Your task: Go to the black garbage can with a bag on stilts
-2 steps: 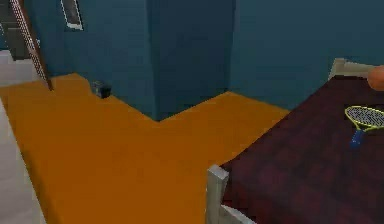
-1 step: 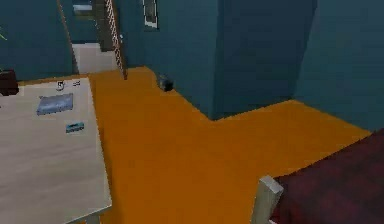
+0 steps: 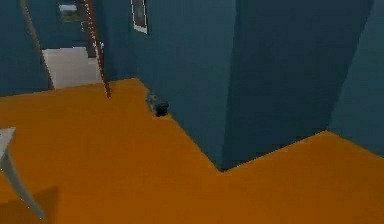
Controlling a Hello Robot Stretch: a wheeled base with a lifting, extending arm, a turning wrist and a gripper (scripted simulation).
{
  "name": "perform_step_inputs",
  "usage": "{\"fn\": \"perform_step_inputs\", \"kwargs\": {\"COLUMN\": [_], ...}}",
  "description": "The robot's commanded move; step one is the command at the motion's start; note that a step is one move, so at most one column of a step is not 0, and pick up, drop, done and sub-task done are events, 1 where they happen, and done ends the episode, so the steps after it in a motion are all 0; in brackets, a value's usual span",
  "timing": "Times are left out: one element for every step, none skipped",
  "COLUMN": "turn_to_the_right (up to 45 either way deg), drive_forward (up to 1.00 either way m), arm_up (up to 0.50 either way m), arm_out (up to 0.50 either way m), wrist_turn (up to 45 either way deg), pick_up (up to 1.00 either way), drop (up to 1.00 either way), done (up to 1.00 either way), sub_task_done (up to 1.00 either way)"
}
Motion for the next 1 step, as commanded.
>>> {"fn": "perform_step_inputs", "kwargs": {"turn_to_the_right": [-27.0], "drive_forward": [0.0], "arm_up": [0.0], "arm_out": [0.0], "wrist_turn": [0.0], "pick_up": [0.0], "drop": [0.0], "done": [0.0], "sub_task_done": [0.0]}}
